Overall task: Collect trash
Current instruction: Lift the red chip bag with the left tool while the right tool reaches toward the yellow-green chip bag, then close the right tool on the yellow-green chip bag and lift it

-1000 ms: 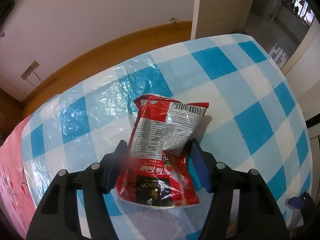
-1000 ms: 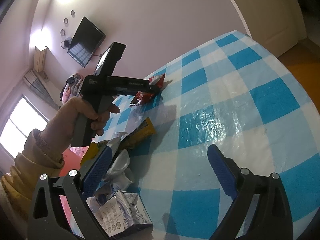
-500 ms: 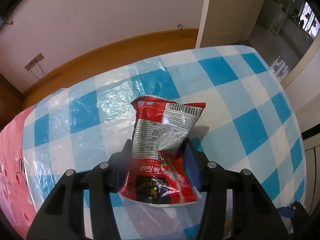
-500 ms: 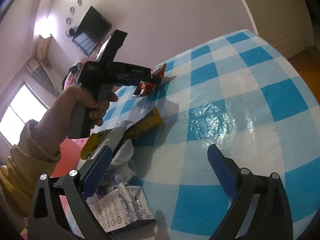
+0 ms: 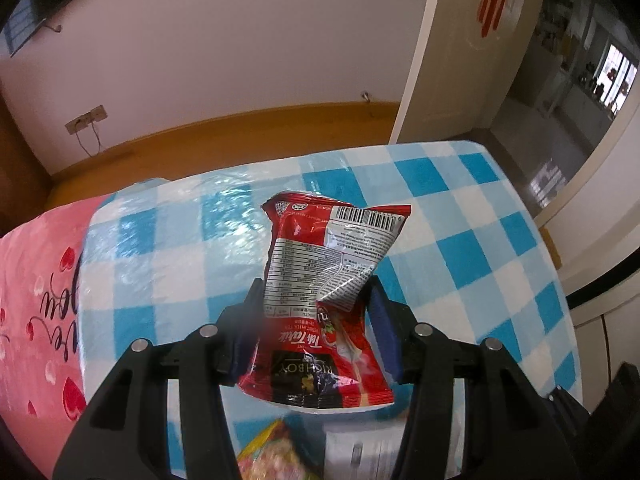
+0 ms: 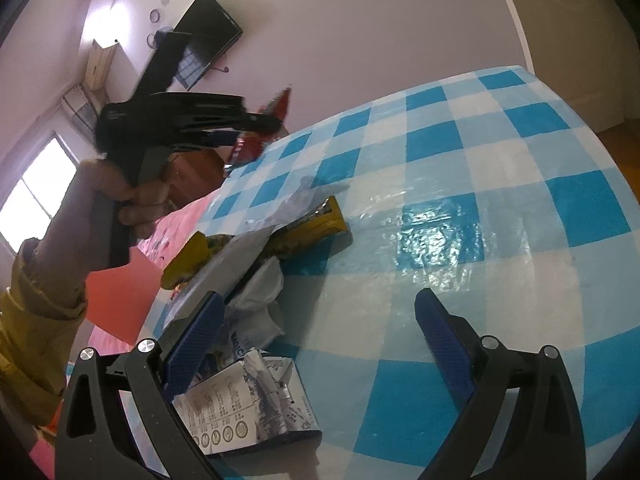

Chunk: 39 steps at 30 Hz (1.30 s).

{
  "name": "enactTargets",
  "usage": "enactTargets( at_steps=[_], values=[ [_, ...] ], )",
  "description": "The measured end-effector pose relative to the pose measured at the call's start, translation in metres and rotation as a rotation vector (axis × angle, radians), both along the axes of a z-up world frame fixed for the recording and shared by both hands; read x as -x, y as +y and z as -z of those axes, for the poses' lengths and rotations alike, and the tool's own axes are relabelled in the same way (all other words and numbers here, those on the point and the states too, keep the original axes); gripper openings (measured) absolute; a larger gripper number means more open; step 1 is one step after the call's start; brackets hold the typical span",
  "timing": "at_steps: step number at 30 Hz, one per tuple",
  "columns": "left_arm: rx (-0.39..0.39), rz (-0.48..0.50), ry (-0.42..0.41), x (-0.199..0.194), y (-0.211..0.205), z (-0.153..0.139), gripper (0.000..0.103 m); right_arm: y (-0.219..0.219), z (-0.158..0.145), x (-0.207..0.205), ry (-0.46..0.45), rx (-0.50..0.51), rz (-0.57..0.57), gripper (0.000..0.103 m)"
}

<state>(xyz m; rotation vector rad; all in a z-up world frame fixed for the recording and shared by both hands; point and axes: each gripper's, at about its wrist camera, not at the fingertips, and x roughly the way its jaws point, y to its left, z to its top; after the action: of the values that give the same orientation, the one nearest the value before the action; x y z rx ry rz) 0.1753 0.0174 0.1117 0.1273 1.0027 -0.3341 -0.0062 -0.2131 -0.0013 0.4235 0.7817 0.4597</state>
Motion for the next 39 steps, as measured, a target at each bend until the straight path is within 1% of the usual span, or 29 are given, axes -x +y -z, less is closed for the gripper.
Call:
enactTargets(
  at_steps=[5,9,11,13,16,21,30,34,37,39],
  values=[
    [0.025,-0.016,-0.042,0.034,0.020,-0.016,0.052,0.006,-0.002,0.005,-0.022,0.020,-0.023,0.095],
    [0.044,-0.032,-0.059,0.059,0.035,-0.020,0.052,0.015,-0.005,0.011,-0.047,0.054,-0.049,0.095],
    [0.057,-0.044,-0.066,0.073,0.046,-0.022,0.052,0.020,-0.005,0.014,-0.044,0.058,-0.061,0.095],
    [0.067,-0.052,-0.074,0.085,0.055,-0.023,0.052,0.023,-0.005,0.015,-0.035,0.049,-0.059,0.095],
    [0.088,-0.062,-0.078,0.103,0.067,-0.022,0.052,0.028,-0.008,0.016,-0.024,0.008,-0.067,0.095],
    [0.109,-0.091,-0.084,0.131,0.089,-0.015,0.052,0.040,-0.024,0.021,-0.038,-0.016,-0.062,0.095],
    [0.112,-0.151,-0.085,0.175,0.128,0.006,0.052,0.091,-0.050,0.013,-0.066,0.115,-0.133,0.095],
    [0.127,-0.172,-0.071,0.185,0.140,0.018,0.052,0.123,-0.061,-0.002,-0.068,0.190,-0.197,0.095],
    [0.124,-0.185,-0.071,0.192,0.148,0.025,0.052,0.146,-0.063,-0.013,-0.066,0.262,-0.228,0.095],
    [0.139,-0.200,-0.070,0.197,0.156,0.027,0.052,0.159,-0.063,-0.023,-0.061,0.292,-0.252,0.095]
  ],
)
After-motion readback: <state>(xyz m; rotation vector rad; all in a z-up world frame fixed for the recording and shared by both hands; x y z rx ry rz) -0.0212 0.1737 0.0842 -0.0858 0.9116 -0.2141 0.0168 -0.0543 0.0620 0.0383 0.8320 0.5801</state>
